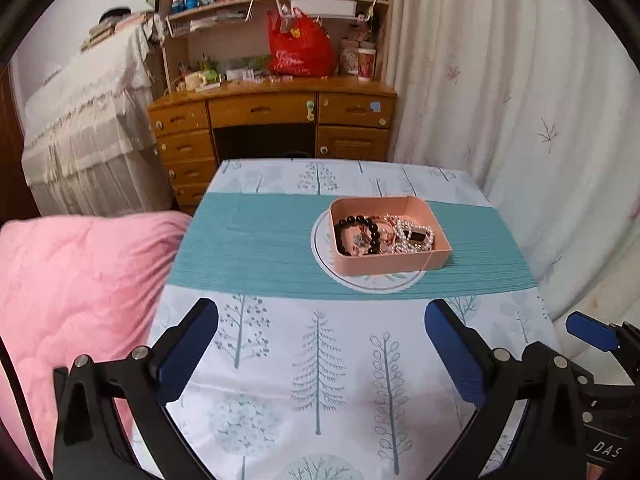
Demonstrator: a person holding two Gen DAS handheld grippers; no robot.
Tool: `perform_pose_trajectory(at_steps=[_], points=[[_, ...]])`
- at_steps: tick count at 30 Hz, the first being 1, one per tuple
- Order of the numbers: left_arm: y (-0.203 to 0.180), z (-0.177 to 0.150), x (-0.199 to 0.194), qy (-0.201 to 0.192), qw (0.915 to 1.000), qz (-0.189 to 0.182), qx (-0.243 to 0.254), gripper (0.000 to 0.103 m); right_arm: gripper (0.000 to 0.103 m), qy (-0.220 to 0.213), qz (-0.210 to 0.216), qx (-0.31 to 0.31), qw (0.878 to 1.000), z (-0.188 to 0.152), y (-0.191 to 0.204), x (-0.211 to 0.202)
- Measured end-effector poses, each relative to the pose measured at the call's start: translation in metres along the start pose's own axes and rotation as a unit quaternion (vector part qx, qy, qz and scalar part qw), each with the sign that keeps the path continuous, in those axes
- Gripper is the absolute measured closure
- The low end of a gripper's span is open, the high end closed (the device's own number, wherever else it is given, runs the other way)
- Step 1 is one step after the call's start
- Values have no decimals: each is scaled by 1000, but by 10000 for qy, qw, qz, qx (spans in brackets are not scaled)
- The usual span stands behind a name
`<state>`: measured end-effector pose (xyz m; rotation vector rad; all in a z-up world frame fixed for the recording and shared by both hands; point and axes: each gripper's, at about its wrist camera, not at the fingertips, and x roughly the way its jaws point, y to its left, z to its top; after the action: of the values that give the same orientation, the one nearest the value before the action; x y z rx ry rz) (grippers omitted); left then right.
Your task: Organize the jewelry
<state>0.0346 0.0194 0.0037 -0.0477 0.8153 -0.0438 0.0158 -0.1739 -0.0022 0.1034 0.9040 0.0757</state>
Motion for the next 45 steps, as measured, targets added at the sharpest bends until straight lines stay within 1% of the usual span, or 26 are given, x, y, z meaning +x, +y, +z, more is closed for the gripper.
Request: perform_pose_trajectory(at_steps=[4, 8, 10, 14, 18, 23, 24, 26, 28, 45], points=[[5, -3, 6, 153, 9997, -65, -150, 1, 25, -139, -71, -5, 9999, 0, 3, -8], [3, -6, 10, 265, 9996, -17, -119, 1, 25, -314, -192, -5, 9993, 0, 4, -16], [2, -7, 11, 290, 9995, -9, -89, 1, 25, -352, -188, 21, 9992, 0, 3, -17], [-1, -8, 14, 341, 9994, 19, -30, 1, 25, -263, -80, 61, 9996, 0, 1, -11], [-3, -8, 14, 348, 9994, 59, 29, 1, 25, -128, -171, 101, 9997, 0, -1, -3], [-7, -7, 15, 347, 9993, 76, 80, 1, 25, -127, -144, 194, 9996, 0, -6, -2], [-7, -7, 15, 353, 9993, 71, 86, 1, 23, -122, -137, 203, 9996, 0, -6, -1], [-9, -7, 16, 369, 9992, 99, 122, 1, 15, -121, -123, 206, 9996, 0, -7, -1], [-9, -7, 17, 402, 9990, 82, 148, 1, 13, -140, -61, 217, 9996, 0, -8, -1], [-18, -7, 16, 393, 9987, 107, 296, 1, 12, -56, -27, 261, 9996, -3, -10, 4]])
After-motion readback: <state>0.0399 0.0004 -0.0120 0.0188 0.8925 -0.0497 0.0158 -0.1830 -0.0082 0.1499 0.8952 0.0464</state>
